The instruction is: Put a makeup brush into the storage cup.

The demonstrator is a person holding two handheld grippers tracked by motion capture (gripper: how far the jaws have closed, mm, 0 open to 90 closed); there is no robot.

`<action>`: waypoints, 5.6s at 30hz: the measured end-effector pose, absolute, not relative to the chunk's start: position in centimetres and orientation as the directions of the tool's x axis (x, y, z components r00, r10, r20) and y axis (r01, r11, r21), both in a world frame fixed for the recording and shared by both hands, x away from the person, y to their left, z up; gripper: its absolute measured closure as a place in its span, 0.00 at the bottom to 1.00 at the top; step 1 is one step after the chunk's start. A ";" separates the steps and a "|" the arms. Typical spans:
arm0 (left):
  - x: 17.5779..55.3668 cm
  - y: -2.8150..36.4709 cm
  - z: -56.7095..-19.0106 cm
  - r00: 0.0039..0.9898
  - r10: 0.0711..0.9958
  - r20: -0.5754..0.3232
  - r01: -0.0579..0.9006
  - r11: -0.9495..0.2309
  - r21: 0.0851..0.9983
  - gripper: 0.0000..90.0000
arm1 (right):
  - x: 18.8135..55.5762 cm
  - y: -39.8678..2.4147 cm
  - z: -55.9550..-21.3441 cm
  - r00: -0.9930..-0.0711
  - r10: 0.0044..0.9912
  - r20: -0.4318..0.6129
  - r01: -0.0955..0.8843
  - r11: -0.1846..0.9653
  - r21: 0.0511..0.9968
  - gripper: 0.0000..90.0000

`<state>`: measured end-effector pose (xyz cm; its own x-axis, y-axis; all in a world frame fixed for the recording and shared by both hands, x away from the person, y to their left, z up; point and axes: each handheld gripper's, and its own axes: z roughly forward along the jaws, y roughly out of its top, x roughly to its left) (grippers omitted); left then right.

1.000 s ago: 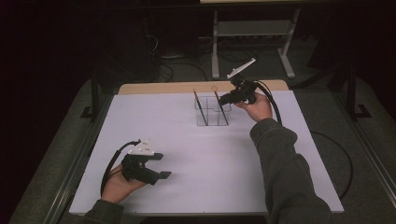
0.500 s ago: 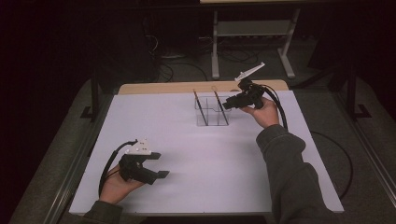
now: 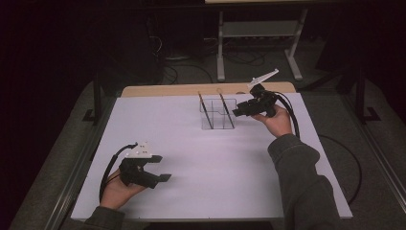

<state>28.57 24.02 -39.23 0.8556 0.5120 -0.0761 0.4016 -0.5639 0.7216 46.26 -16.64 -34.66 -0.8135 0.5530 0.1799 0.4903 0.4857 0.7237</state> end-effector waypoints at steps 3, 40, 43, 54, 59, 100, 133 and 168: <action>28.6 24.1 -39.2 0.857 0.510 -0.076 0.399 -0.563 0.724 0.26 | 45.9 -17.1 -34.7 -0.809 0.560 0.178 0.488 0.473 0.734 0.61; 28.6 24.8 -38.8 0.829 0.554 -0.083 0.417 -0.512 0.751 0.22 | 40.4 -20.0 -35.8 -0.788 0.600 0.138 0.469 0.440 0.766 0.41; 28.6 24.9 -38.8 0.827 0.555 -0.084 0.421 -0.513 0.748 0.21 | 40.1 -20.2 -36.1 -0.790 0.599 0.130 0.459 0.437 0.773 0.39; 28.7 25.0 -38.8 0.827 0.557 -0.081 0.416 -0.509 0.754 0.21 | 38.9 -21.0 -36.6 -0.780 0.612 0.128 0.459 0.422 0.782 0.35; 28.7 25.1 -38.8 0.829 0.554 -0.077 0.414 -0.514 0.751 0.21 | 38.4 -21.2 -36.5 -0.777 0.614 0.135 0.463 0.412 0.785 0.33; 28.7 25.3 -39.1 0.816 0.570 -0.091 0.431 -0.497 0.753 0.20 | 34.4 -22.8 -38.5 -0.771 0.620 0.145 0.453 0.374 0.809 0.27; 28.5 25.5 -39.1 0.813 0.576 -0.085 0.429 -0.494 0.756 0.20 | 32.0 -24.3 -40.3 -0.755 0.633 0.174 0.481 0.352 0.803 0.26; 28.3 25.5 -39.5 0.818 0.569 -0.086 0.430 -0.505 0.748 0.20 | 30.4 -25.5 -41.5 -0.746 0.636 0.195 0.488 0.325 0.810 0.20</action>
